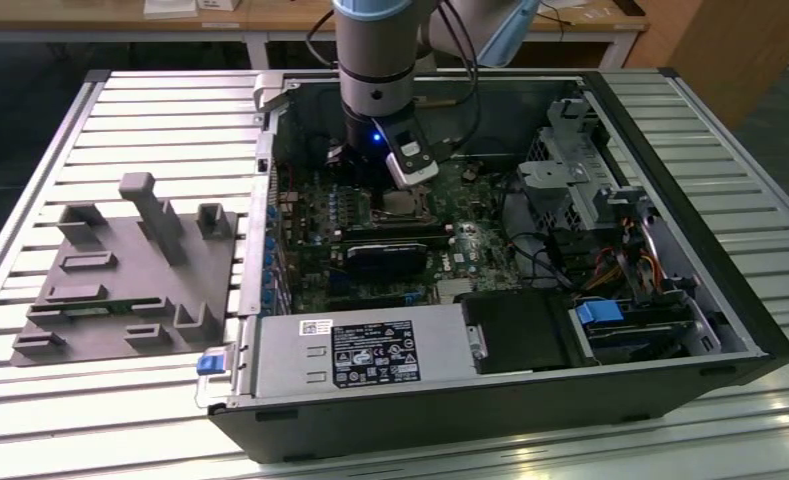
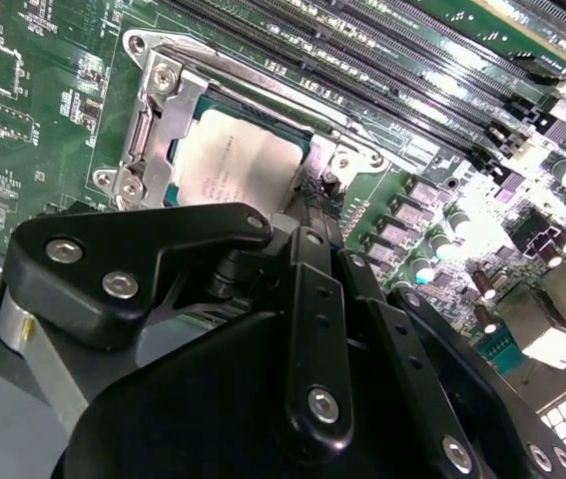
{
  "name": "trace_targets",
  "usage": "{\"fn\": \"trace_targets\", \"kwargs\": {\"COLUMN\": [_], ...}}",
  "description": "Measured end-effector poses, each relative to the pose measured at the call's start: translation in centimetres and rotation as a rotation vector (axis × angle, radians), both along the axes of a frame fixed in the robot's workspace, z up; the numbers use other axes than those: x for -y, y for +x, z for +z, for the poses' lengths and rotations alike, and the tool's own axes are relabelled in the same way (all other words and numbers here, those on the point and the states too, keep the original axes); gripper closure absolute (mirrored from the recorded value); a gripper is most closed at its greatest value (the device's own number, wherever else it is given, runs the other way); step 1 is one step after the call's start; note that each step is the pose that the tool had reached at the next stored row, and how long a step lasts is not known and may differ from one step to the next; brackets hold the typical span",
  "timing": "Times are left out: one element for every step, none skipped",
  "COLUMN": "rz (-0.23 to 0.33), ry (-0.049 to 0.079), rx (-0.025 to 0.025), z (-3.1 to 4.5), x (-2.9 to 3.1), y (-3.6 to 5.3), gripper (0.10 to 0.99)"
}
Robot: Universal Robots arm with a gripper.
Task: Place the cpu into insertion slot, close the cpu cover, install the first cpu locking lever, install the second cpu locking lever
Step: 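Close the cpu cover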
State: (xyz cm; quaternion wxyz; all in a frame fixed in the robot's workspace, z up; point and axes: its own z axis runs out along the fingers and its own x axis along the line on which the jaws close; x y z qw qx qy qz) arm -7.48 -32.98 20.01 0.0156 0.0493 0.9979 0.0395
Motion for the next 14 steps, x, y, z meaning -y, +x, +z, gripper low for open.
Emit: {"fn": "trace_targets", "kwargs": {"rz": [0.001, 0.002, 0.002, 0.002, 0.002, 0.002, 0.002, 0.002, 0.002, 0.002, 0.002, 0.002, 0.002, 0.002], "ry": [0.0, 0.0, 0.0, 0.0, 0.0, 0.0, 0.0, 0.0, 0.0, 0.0, 0.0, 0.0, 0.0, 0.0], "rx": [-0.0001, -0.0001, -0.0001, 0.0, 0.0, 0.0, 0.0001, 0.0001, 0.0001, 0.0, 0.0, 0.0001, 0.0, 0.0001], "z": [0.0, 0.0, -0.01, -0.01, -0.01, -0.01, -0.02, -0.02, -0.02, -0.01, -0.01, -0.01, -0.01, -0.01], "x": [0.0, 0.0, 0.0, 0.0, 0.0, 0.0, 0.0, 0.0, 0.0, 0.0, 0.0, 0.0, 0.0, 0.0], "y": [0.0, 0.0, -0.01, -0.01, -0.01, 0.0, 0.04, 0.11, 0.19, 0.27, 0.36, 0.44, 0.52, 0.59], "gripper": [0.984, 0.984, 0.984, 0.984, 0.984, 0.984, 0.984, 0.984, 0.984, 0.984, 0.984, 0.984, 0.984, 0.984]}}
